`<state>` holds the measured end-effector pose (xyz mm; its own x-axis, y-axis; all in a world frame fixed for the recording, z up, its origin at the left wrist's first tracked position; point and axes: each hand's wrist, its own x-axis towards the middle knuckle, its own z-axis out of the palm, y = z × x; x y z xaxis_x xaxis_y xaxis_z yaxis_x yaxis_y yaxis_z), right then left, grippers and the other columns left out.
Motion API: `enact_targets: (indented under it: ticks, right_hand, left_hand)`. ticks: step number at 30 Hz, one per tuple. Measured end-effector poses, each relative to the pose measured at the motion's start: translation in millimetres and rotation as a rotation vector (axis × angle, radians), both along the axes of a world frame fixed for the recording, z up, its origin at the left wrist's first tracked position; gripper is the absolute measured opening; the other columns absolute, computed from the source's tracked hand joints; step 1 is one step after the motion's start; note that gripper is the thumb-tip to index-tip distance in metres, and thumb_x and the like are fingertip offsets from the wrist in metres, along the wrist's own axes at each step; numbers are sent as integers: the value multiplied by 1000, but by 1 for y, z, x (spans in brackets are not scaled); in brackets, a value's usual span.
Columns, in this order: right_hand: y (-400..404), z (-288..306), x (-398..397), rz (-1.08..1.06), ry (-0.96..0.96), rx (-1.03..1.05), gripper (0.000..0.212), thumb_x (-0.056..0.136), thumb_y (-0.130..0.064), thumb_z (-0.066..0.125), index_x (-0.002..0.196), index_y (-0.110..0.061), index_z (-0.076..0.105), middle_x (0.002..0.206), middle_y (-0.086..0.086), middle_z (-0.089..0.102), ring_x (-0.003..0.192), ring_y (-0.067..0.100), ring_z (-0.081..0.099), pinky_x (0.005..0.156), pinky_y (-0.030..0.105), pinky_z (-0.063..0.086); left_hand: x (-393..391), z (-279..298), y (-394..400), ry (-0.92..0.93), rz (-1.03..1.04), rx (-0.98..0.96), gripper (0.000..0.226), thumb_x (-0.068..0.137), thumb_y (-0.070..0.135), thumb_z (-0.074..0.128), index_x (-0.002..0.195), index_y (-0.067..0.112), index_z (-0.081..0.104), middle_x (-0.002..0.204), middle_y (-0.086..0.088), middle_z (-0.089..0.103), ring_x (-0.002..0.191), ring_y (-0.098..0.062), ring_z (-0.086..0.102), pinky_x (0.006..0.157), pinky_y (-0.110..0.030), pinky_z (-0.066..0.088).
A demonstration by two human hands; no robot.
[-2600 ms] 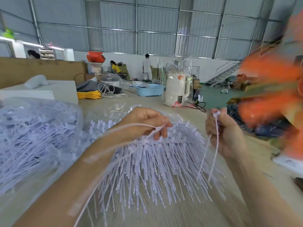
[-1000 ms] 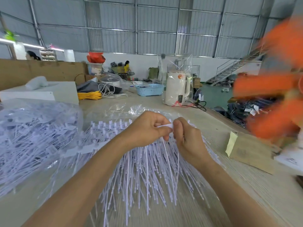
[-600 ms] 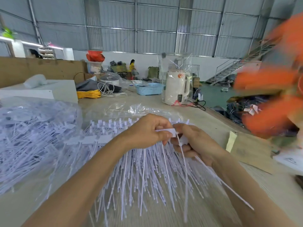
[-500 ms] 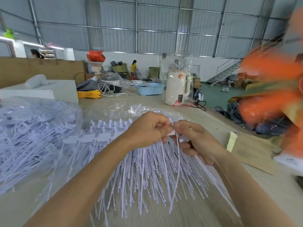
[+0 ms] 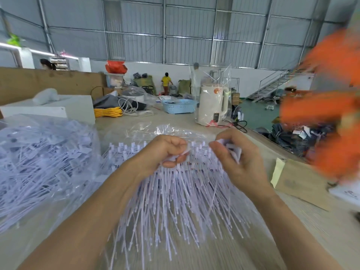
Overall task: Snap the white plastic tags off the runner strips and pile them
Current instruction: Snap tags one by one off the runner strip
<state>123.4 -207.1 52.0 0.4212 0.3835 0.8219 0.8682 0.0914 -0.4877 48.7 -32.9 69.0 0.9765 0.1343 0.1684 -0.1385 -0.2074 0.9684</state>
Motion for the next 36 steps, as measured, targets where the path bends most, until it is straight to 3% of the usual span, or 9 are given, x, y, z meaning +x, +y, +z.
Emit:
enact_targets:
  ticks: [7,11,14,17,21,23,26,30,36]
  right_hand:
    - [-8,8,26,176,842,455,42,90,-5,51,52,-22,48,51,-3,39,39,6,26,36,14,21]
    - [-14,9,40,205,1013,570,27,91,-19,59,67,-19,45,54,-6,43,46,8,37,44,18,35]
    - [-16,9,43,421,1048,580,24,88,-16,61,71,-13,44,60,-1,44,46,8,47,50,18,50]
    - [-11,6,37,610,1162,311,21,74,-18,65,77,-13,45,64,-1,41,36,2,35,29,11,32]
    - [13,-9,14,388,1018,-212,35,67,-37,72,82,-11,55,53,-6,41,38,6,30,30,16,24]
    - [27,-9,3,312,959,-286,53,55,-54,75,79,-11,55,53,-5,38,39,7,31,33,16,25]
    - [39,-4,-4,197,844,-384,76,51,-66,74,90,-2,62,52,-3,44,41,8,39,36,18,31]
    - [44,5,-5,201,780,-417,36,78,-43,72,78,-7,64,54,1,50,41,8,42,37,16,31]
    - [54,-3,-7,232,717,-267,25,82,-27,71,62,-17,61,46,-3,46,39,7,39,39,15,32]
  left_hand:
    - [-2,4,-1,14,15,157,13,85,-4,58,82,4,67,72,-8,65,46,-6,46,42,-17,34]
    - [-7,7,-1,48,29,319,42,75,-22,52,92,14,66,94,-13,67,59,-6,57,51,-24,44]
    - [-9,8,1,77,71,429,38,77,-14,61,96,19,63,98,-2,64,73,-9,60,78,-38,53]
    - [-10,8,3,124,114,499,26,79,-3,69,98,13,62,103,-5,64,88,-18,62,92,-42,51]
    - [-12,9,-1,86,174,699,23,80,9,71,102,11,64,91,2,65,88,-17,64,82,-32,53]
    - [-14,8,-3,33,182,817,21,83,15,68,103,16,64,88,8,61,82,-11,60,74,-24,50]
    - [-20,1,-2,-66,174,853,16,84,17,64,95,27,58,89,3,63,83,-16,61,78,-35,53]
    - [-22,-10,4,-56,301,684,39,83,29,68,114,29,44,77,-7,61,69,-22,58,64,-36,48]
    - [-23,-22,9,-38,396,568,16,83,30,70,77,16,70,70,-4,69,71,-27,65,71,-36,51]
